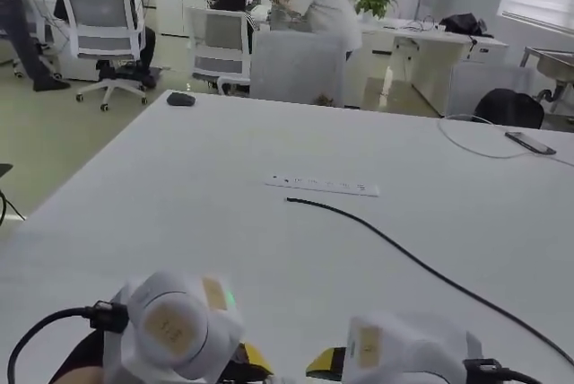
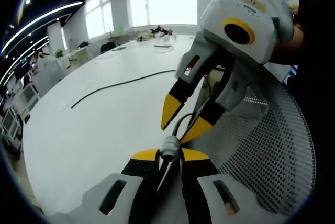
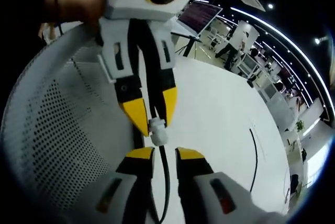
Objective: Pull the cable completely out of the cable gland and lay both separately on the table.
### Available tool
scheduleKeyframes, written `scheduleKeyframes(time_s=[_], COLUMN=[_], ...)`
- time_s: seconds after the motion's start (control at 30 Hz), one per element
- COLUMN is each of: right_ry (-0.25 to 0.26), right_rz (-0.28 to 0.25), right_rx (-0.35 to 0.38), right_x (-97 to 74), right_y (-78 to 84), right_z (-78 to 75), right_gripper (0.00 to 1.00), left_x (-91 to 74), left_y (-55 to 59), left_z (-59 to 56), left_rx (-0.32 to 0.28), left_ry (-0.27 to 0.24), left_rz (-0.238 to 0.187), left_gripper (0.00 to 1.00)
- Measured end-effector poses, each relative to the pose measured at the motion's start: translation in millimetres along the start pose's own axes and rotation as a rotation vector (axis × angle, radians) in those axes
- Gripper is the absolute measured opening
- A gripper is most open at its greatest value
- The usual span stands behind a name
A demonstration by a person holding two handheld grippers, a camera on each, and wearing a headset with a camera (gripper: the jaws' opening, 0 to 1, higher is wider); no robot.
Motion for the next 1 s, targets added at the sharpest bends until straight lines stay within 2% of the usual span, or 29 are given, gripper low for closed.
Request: scheduleKeyframes(time_s=[0.1, 0.27, 0.4, 0.53, 0.67, 0.77, 0.8, 0.87, 1.0], right_ry=[-0.012, -0.013, 0.011, 0.028, 0.041, 0.015, -0.006, 0.000, -0.008], right_rz=[0.019, 0.029, 0.084, 0.195, 0.238, 0.215, 0.168, 0.111, 0.090], right_rx=[-0.018, -0.001, 0.005, 0.007, 0.039, 0.002, 0.005, -0.022, -0.031], right_x=[0.8, 1.7, 3.7, 4.5, 4.3, 5.0, 5.8, 6.0, 5.7], right_y=[3.5, 5.6, 16.7, 37.2, 45.6, 40.8, 31.6, 20.2, 15.8], right_z=[2.2, 3.4, -1.9, -4.8, -8.7, -4.1, 1.5, 1.8, 2.8], right_gripper=[0.06, 0.04, 0.04, 0.04, 0.04, 0.07, 0.10, 0.18, 0.19], left_x=[-0.8, -0.9, -2.8, -3.5, -4.3, -4.2, -4.1, -4.2, -2.3], left_y=[0.7, 0.8, 0.3, 1.1, 1.3, 1.3, 1.6, 1.1, -2.7], left_z=[1.1, 1.4, 3.3, 3.7, 4.7, 4.6, 4.3, 3.4, 0.0], left_rx=[-0.005, -0.004, -0.010, -0.012, -0.017, -0.017, -0.017, -0.015, -0.013], left_ry=[-0.003, -0.006, -0.018, -0.022, -0.029, -0.029, -0.029, -0.025, -0.003], left_rz=[0.000, -0.002, -0.007, -0.004, -0.007, -0.004, -0.002, -0.005, -0.022], left_gripper=[0.16, 0.16, 0.16, 0.16, 0.16, 0.16, 0.16, 0.16, 0.16])
Point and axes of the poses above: the centre of the closed fingertips' face, and the gripper's own axes: x roughly forward along the fingers, z roughly to its left, y roughly out of its underside, the point moved 1 cm from there along -x, roughly backward along the fingers, and after that the axes turned 13 degrees about y, right-handed, at the moved point
